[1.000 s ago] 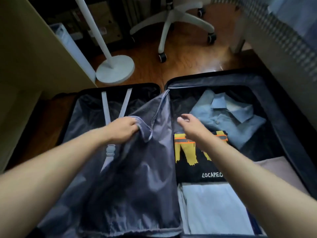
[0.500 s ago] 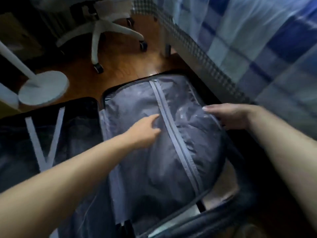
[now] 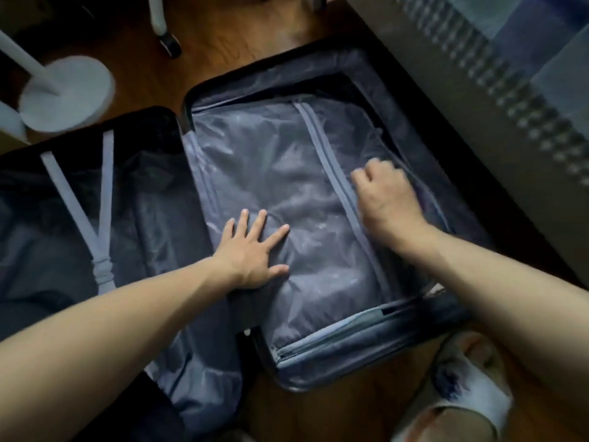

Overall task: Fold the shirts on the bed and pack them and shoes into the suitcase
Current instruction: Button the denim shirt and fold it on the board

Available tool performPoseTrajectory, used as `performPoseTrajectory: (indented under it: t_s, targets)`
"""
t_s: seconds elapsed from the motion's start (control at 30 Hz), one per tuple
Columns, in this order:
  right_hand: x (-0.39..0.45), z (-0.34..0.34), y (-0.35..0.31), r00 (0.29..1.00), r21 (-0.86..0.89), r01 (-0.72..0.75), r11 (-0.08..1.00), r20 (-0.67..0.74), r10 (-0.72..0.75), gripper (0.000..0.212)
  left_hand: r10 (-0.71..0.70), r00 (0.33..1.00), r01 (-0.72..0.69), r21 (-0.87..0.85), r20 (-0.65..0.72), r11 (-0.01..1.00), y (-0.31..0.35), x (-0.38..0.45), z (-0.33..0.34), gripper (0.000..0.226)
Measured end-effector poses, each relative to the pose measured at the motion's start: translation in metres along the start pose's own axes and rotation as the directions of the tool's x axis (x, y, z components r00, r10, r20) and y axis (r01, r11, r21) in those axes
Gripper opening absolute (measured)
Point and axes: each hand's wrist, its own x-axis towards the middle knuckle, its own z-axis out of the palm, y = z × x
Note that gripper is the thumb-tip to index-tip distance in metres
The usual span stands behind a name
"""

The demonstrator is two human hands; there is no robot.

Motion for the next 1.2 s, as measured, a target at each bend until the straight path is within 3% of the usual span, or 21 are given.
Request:
performPoseTrajectory:
  t_s: [0.07,0.17,0.23,0.37,0.43,0.63,0.7,0.8,0.87,0.97,1.07,1.2]
  targets:
    - [-0.026,-0.003,-0.057,0.939,0.334,0.279,0.900,0.100,-0.328,0.008,0.020,1.000,-0.019,-0.064,0.017,0.998,-0.008,0.006,-0.009,0.082]
    - [-0.089,-0.001,-0.129,0.729,0.641,0.283,0.714,0.340,-0.594,0.016,0.072,0.997,-0.074,-0.072,-0.026,0.995,-0.026,0.004,-0.019,0.080]
    - [-0.123,0.005,-0.154,0.678,0.650,0.234,0.723,0.424,-0.601,0.030,0.087,0.996,-0.087,-0.015,-0.028,0.996,-0.034,-0.008,-0.015,0.082]
    - [-0.128,0.007,-0.167,0.701,0.658,0.034,0.752,0.521,-0.487,0.030,0.117,0.993,-0.117,0.059,-0.006,0.991,-0.038,-0.029,0.012,0.081]
    - [-0.122,0.005,-0.168,0.674,0.678,0.034,0.734,0.527,-0.518,0.021,0.157,0.986,-0.152,0.095,-0.051,0.984,-0.040,-0.030,0.022,0.078]
    - [-0.115,-0.001,-0.165,0.651,0.642,0.275,0.716,0.424,-0.630,0.018,0.176,0.983,-0.171,0.083,-0.051,0.982,-0.043,-0.029,0.020,0.075]
    - [-0.111,-0.004,-0.164,0.584,0.653,0.426,0.626,0.330,-0.742,0.013,0.173,0.984,-0.169,0.076,-0.050,0.983,-0.042,-0.029,0.020,0.075]
    - [-0.106,-0.011,-0.160,0.421,0.598,0.662,0.452,0.202,-0.884,0.013,0.176,0.983,-0.172,0.068,-0.056,0.983,-0.042,-0.029,0.020,0.075]
    - [-0.106,-0.016,-0.157,0.387,0.596,0.686,0.418,0.187,-0.903,0.011,0.175,0.983,-0.171,0.069,-0.058,0.983,-0.042,-0.029,0.021,0.075]
    - [-0.107,-0.023,-0.156,0.435,0.636,0.579,0.511,0.290,-0.853,0.012,0.162,0.985,-0.158,0.076,-0.050,0.984,-0.040,-0.030,0.020,0.076]
    - [-0.110,-0.032,-0.166,0.557,0.664,0.266,0.699,0.486,-0.674,0.013,0.119,0.991,-0.115,0.061,-0.064,0.992,-0.031,-0.031,0.018,0.076]
    - [-0.112,-0.041,-0.174,0.589,0.525,-0.038,0.850,0.699,-0.405,0.011,0.036,0.996,-0.041,-0.064,-0.084,0.997,-0.010,-0.029,0.013,0.074]
